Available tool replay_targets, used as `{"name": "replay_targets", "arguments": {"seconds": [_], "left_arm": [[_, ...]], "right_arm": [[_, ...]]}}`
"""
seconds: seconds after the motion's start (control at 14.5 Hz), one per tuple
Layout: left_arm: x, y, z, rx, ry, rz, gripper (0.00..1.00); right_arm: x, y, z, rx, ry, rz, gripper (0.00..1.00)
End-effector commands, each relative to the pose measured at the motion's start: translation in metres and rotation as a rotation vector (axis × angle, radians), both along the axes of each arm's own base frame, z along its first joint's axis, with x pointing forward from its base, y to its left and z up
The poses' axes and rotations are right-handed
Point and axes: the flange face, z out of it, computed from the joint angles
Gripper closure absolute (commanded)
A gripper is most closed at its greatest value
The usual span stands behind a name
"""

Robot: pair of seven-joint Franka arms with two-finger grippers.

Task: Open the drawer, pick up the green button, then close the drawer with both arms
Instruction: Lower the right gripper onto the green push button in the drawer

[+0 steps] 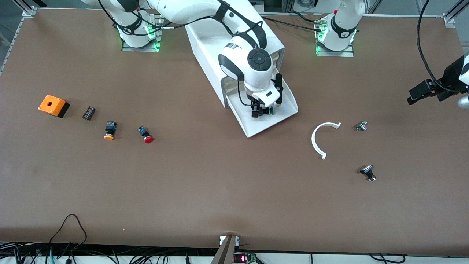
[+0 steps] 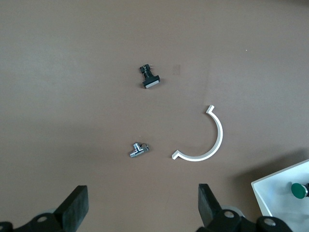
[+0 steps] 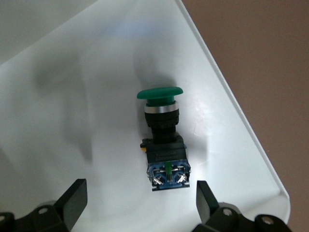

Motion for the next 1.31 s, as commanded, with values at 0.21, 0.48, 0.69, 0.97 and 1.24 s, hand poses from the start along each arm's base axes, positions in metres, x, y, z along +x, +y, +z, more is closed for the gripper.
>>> {"name": "replay_targets", "arguments": {"seconds": [0.21, 0.48, 0.69, 0.97, 1.24], "left_arm": [[0.004, 0.003, 0.007, 0.004, -0.007, -0.087, 0.00], [0.005, 0.002, 0.011, 0.005, -0.014, -0.088, 0.00], [0.006, -0.003, 0.014, 0.006, -0.020, -0.094, 0.00], [0.008, -0.010, 0.020, 0.007, -0.033, -0.107, 0.00], [0.008, -0.012, 0.020, 0.007, -0.033, -0.110, 0.00]], "right_arm": [[-0.001, 0.012, -0.007, 0.000, -0.067, 0.009, 0.00], [-0.002, 0.015, -0.013, 0.004, -0.088, 0.032, 0.00], [-0.004, 0.020, -0.021, 0.015, -0.108, 0.046, 0.05], [-0.005, 0.020, -0.030, -0.001, -0.122, 0.053, 0.19], [0.003, 0.018, -0.028, 0.029, -0.141, 0.042, 0.43]]}}
